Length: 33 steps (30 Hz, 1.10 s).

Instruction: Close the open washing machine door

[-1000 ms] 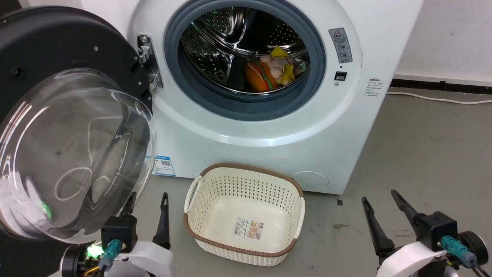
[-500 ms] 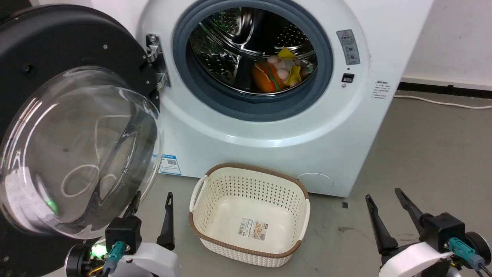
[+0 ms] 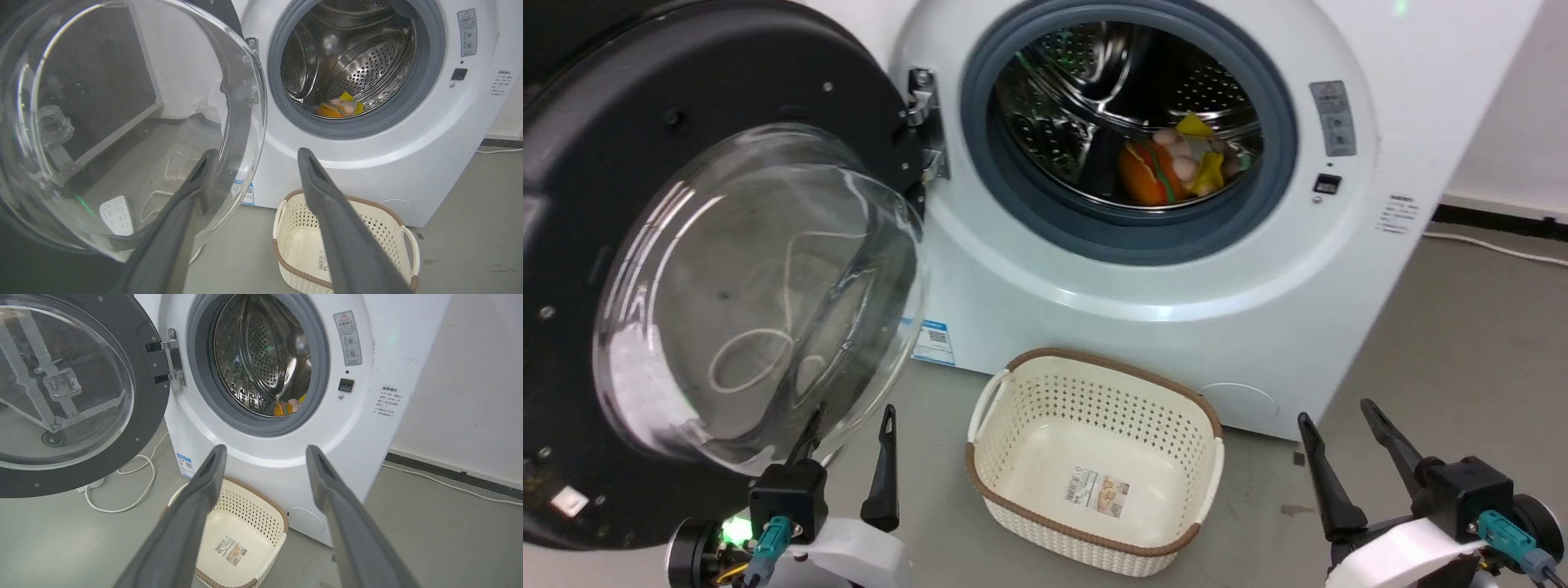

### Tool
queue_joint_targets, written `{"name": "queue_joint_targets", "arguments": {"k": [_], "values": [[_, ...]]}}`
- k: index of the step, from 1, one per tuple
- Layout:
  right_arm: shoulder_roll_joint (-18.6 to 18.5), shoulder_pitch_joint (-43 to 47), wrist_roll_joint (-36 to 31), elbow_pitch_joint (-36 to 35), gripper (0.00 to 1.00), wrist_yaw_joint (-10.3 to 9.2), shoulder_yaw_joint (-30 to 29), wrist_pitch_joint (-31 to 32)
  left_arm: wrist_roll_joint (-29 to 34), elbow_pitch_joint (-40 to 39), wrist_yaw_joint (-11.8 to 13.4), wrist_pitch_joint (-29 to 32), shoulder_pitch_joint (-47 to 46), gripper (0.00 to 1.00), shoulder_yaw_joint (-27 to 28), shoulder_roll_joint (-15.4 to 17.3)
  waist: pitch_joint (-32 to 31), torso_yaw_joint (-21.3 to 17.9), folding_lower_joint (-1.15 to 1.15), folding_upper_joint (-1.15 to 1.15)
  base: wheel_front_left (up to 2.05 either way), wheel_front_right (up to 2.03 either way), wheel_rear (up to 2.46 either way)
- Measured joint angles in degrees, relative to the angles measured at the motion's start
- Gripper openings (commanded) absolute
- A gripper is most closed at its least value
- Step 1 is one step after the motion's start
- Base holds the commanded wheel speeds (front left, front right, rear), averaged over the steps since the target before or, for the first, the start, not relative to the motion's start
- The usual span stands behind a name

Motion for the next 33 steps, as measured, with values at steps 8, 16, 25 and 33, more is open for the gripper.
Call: {"name": "queue_joint_targets", "arguments": {"k": [8,16,25,33], "values": [[0.00,-0.12,0.34,0.14,1.00,0.00,1.69,-0.90,-0.01,-0.71,0.22,-1.03,0.01,1.00,-0.05,0.00,0.48,2.56,0.00,0.00,0.00,0.00,0.00],[-0.03,-0.60,0.79,0.97,1.00,0.00,3.47,-2.01,-0.02,-1.45,1.00,-2.00,0.02,1.00,-0.23,-0.01,0.95,4.72,0.00,0.00,0.00,0.00,0.00],[-0.20,-1.68,1.37,1.52,1.00,0.00,4.93,-3.04,-0.20,-2.05,1.78,-3.00,0.04,1.00,-0.33,-0.01,1.35,7.04,0.00,0.00,0.00,0.00,0.00],[-0.41,-1.81,1.96,2.07,1.00,0.00,6.03,-3.89,-0.60,-2.82,2.29,-4.01,0.07,1.00,-0.43,-0.01,1.51,9.01,0.00,0.00,0.00,0.00,0.00]]}}
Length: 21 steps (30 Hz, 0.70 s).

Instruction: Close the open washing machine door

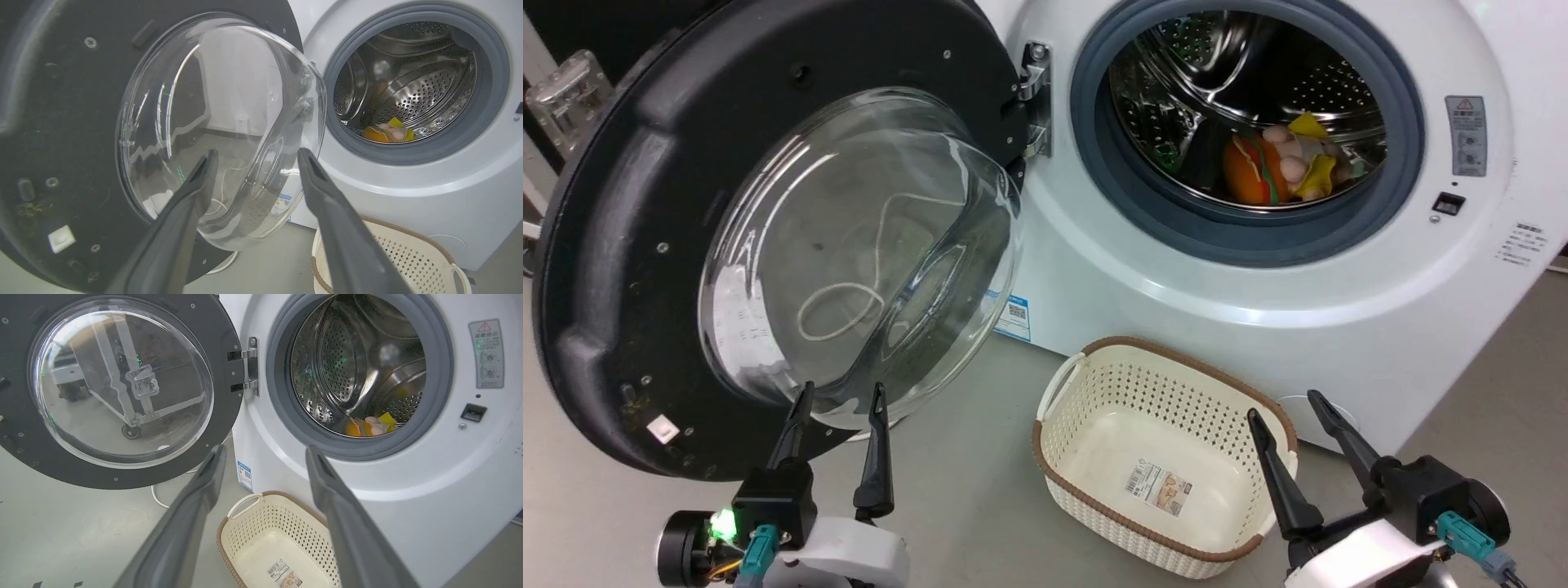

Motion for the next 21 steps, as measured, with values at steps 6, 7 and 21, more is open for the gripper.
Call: {"name": "queue_joint_targets", "arguments": {"k": [6,7,21], "values": [[-0.01,-0.06,0.52,0.14,1.00,0.00,0.32,-0.68,-0.01,-0.64,-0.27,-0.57,0.00,1.00,0.04,0.00,0.01,1.37,0.00,0.00,0.00,0.00,0.00],[-0.01,-0.07,0.56,0.14,1.00,0.00,0.32,-0.75,-0.02,-0.71,-0.36,-0.64,0.00,1.00,0.10,0.01,0.02,1.60,0.00,0.00,0.00,0.00,0.00],[0.04,0.05,1.05,-0.12,1.00,0.00,-0.60,-2.50,-2.00,-9.50,-4.98,-2.48,-3.98,0.00,6.42,3.14,-0.02,4.79,0.00,0.00,0.00,0.00,0.00]]}}
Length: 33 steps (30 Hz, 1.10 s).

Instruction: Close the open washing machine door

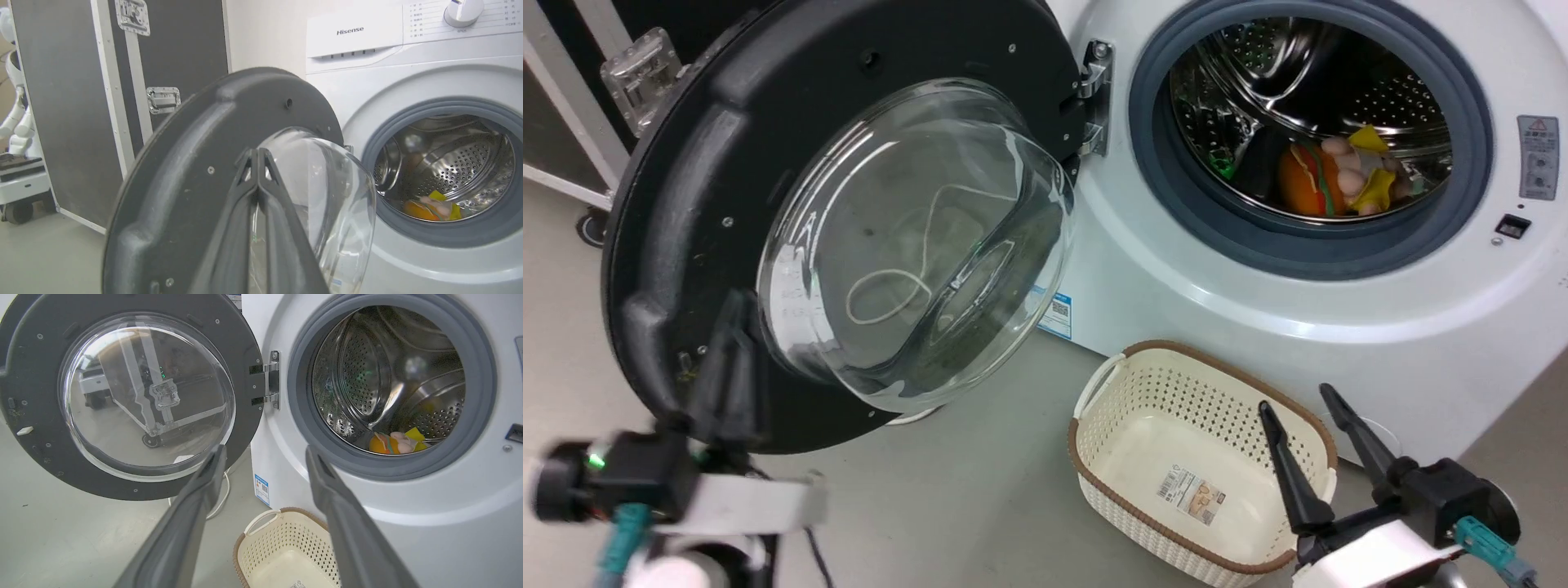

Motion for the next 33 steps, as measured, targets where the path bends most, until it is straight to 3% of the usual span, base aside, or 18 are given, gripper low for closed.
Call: {"name": "queue_joint_targets", "arguments": {"k": [6,14,16,24,33], "values": [[0.04,0.96,0.10,-0.76,1.00,0.00,-0.91,-0.73,-2.67,0.09,-1.91,-0.63,-7.18,0.00,4.53,5.10,0.28,1.51,0.00,0.00,0.00,0.00,0.00],[0.12,1.44,0.57,-1.53,1.00,0.00,-0.65,-1.70,-13.82,15.90,-2.88,3.67,-18.68,0.00,9.31,12.58,2.67,1.44,0.01,0.00,0.00,0.00,0.00],[0.11,1.38,0.78,-1.52,1.00,0.00,-0.16,-1.91,-19.18,20.06,-2.94,5.54,-22.06,0.00,12.15,12.81,3.23,1.18,0.01,0.00,0.00,0.00,0.00],[-0.03,1.30,2.86,-1.41,1.00,0.00,0.23,-2.96,-39.17,35.21,-2.74,21.45,-30.30,0.00,20.38,13.63,4.68,0.55,0.01,0.00,0.00,0.00,0.00],[-0.03,1.21,3.41,-1.07,1.00,0.00,0.83,-3.89,-58.32,42.02,-3.42,41.05,-32.34,0.00,25.76,13.47,4.10,1.31,0.00,0.00,0.00,0.00,0.00]]}}
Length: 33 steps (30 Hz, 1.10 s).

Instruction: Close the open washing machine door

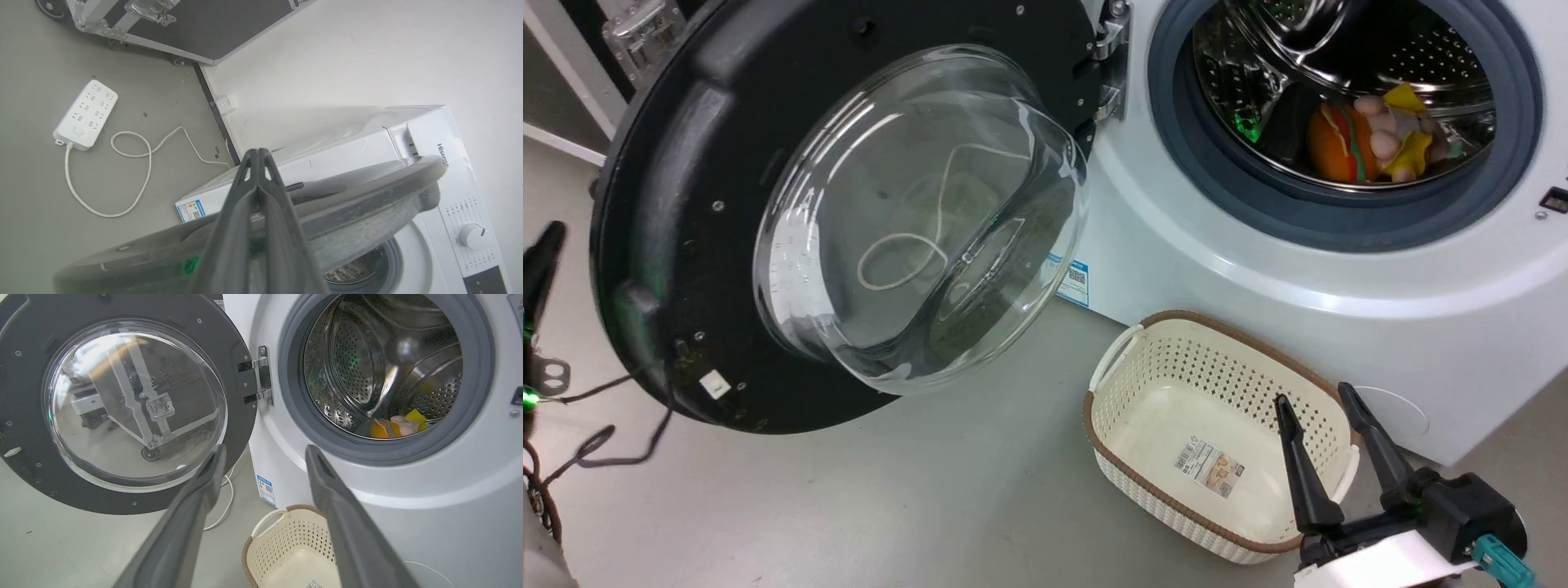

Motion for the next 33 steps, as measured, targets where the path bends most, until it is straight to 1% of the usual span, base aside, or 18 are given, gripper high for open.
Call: {"name": "queue_joint_targets", "arguments": {"k": [3,6,10,14,15,17,20,23,27,31,33], "values": [[0.01,0.01,0.19,0.11,1.00,0.00,-0.01,-0.38,-4.72,-0.13,-0.44,5.94,0.01,0.00,0.27,-0.69,-0.42,0.50,0.00,0.00,0.00,0.00,0.00],[0.02,0.01,0.23,0.13,1.00,0.00,-0.10,-0.56,-8.14,-1.24,-0.55,10.50,0.27,0.00,0.12,-1.41,-0.87,0.86,0.00,0.00,0.00,0.00,0.00],[0.04,0.03,0.23,0.19,1.00,0.00,-0.60,-0.57,-9.39,-4.39,-0.79,14.63,2.97,0.00,-1.24,-2.36,-1.58,0.67,0.00,0.00,0.00,0.00,0.00],[0.08,0.14,0.22,0.33,1.00,0.00,-0.92,-0.57,-11.79,-6.62,-0.77,19.09,6.20,0.00,-2.69,-5.17,-2.40,0.14,0.00,0.00,0.00,0.00,0.00],[0.13,0.24,0.21,0.52,1.00,0.00,-1.44,-0.64,-13.63,-9.51,-0.73,22.47,9.01,0.00,-3.61,-7.57,-3.13,-0.48,0.00,0.00,0.00,0.00,0.00],[0.19,0.37,0.07,0.63,1.00,0.00,-2.04,-0.80,-15.18,-11.93,-0.71,24.81,11.16,0.00,-4.37,-8.94,-3.65,-0.99,-0.01,0.00,0.00,0.00,0.00],[0.36,0.59,-0.86,1.14,1.00,0.00,-4.66,-0.81,-16.35,-15.82,-0.25,27.62,15.26,0.00,-5.71,-11.28,-4.24,-1.98,0.00,0.00,0.00,0.00,0.00],[0.41,0.64,-1.18,1.37,1.00,0.00,-6.58,-0.81,-17.96,-18.91,0.13,29.52,19.28,0.00,-7.20,-13.86,-4.74,-3.26,-0.01,0.00,0.00,0.00,0.00],[0.44,0.59,-1.04,1.49,1.00,0.00,-7.69,-0.82,-19.40,-22.72,0.49,29.97,24.07,0.00,-10.32,-15.51,-5.05,-5.43,0.00,0.00,0.00,0.00,0.00],[0.49,0.35,-1.04,2.00,1.00,0.00,-9.49,-0.82,-21.65,-25.03,0.36,28.04,28.34,0.00,-14.78,-16.07,-4.97,-8.31,0.00,0.00,0.00,0.00,0.00],[0.48,0.09,-0.96,2.13,1.00,0.00,-10.35,-0.82,-24.77,-25.21,0.05,25.61,29.70,0.00,-18.09,-16.10,-4.82,-9.97,-0.01,0.00,0.00,0.00,0.00]]}}
